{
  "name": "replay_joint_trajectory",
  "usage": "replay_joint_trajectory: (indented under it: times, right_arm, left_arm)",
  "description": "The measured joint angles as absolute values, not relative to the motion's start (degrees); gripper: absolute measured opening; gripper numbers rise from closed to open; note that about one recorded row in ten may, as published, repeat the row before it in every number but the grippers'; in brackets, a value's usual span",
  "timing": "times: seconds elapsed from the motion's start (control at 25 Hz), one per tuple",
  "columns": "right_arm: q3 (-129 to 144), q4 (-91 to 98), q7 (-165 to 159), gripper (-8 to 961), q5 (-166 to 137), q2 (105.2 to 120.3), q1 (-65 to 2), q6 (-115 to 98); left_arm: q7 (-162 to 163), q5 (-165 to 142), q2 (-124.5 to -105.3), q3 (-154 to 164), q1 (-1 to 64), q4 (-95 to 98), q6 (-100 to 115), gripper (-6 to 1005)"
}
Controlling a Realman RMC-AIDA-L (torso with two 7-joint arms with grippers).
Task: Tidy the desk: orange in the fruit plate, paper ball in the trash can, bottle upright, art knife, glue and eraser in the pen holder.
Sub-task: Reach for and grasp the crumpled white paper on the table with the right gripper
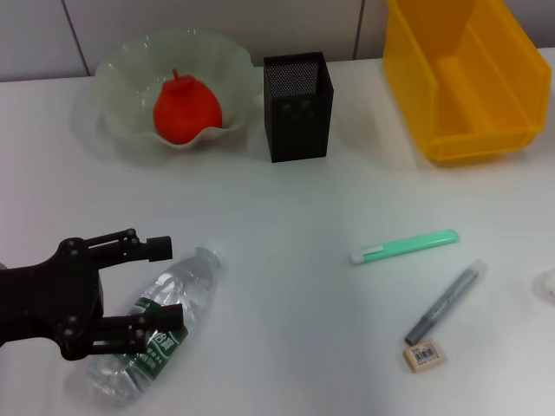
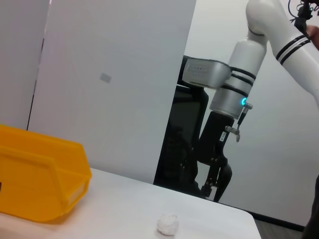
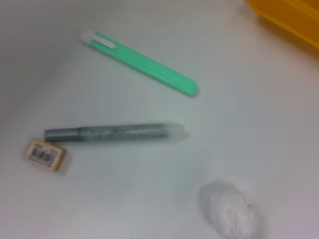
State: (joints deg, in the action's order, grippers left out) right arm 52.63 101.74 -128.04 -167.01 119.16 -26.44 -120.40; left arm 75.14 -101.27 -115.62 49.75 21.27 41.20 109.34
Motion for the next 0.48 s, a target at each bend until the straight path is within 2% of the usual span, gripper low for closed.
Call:
replay_joint_trajectory:
  times: [0.48]
  right_arm:
    - [55.0,90.7,-130.4,839,-167.3,118.97,-25.0,-110.9]
  left_arm:
    - [75.5,-101.3,-115.79,49.9,21.0,41.0,109.3,833]
